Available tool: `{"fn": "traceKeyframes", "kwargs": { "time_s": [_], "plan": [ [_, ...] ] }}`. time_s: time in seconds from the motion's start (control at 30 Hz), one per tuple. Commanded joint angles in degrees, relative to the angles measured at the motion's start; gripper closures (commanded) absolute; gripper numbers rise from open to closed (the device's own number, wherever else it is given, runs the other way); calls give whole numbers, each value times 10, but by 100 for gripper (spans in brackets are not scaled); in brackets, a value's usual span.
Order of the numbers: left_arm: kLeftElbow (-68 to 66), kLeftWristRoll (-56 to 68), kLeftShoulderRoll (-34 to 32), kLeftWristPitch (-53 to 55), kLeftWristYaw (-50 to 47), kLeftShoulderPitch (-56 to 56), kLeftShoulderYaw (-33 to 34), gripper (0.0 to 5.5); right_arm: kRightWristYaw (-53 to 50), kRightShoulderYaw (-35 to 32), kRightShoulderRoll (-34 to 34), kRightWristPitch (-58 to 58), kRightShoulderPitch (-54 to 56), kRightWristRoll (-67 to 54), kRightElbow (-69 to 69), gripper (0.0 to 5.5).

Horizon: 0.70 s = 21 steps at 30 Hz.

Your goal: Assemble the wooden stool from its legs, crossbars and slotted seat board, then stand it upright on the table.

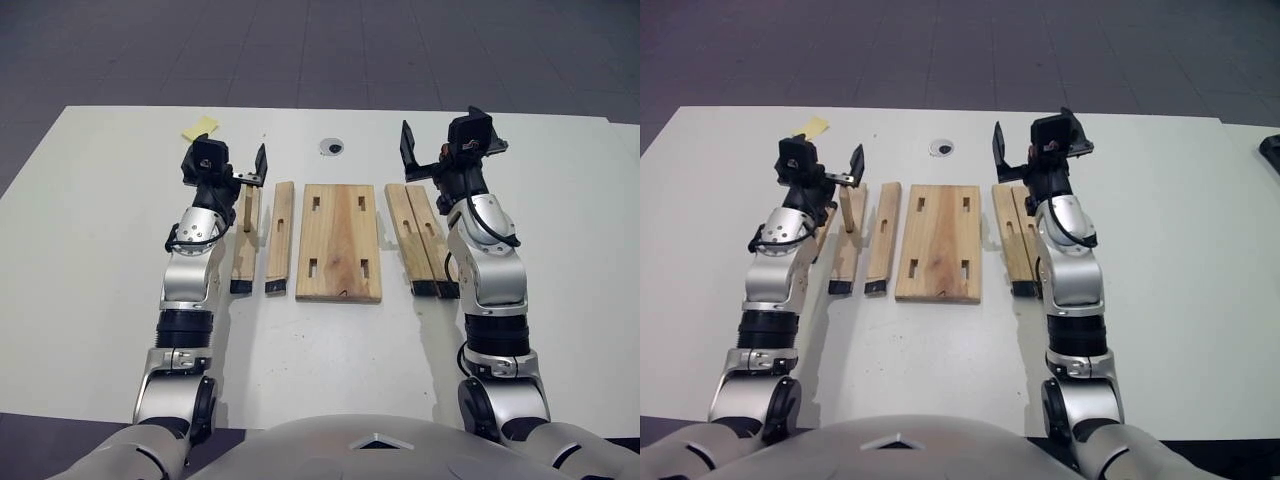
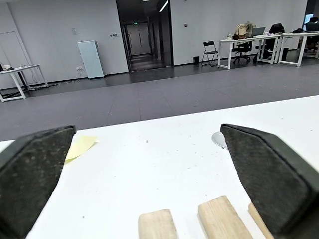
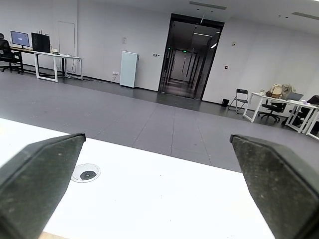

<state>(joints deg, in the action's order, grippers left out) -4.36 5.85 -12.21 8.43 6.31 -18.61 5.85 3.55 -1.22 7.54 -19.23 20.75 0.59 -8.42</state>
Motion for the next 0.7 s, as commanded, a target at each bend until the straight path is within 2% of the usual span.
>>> {"fn": "traceKeyframes", "kwargs": {
  "time_s": [0.03, 0.7],
  "plan": [
    [57, 25, -11, 28, -2, -21, 32, 12, -4, -3, -1, 4, -6, 1, -4, 10],
    [68, 20, -9, 46, -8, -84, 26, 12, -9, 4, -9, 15, -4, 1, 9, 10]
  ]
}}
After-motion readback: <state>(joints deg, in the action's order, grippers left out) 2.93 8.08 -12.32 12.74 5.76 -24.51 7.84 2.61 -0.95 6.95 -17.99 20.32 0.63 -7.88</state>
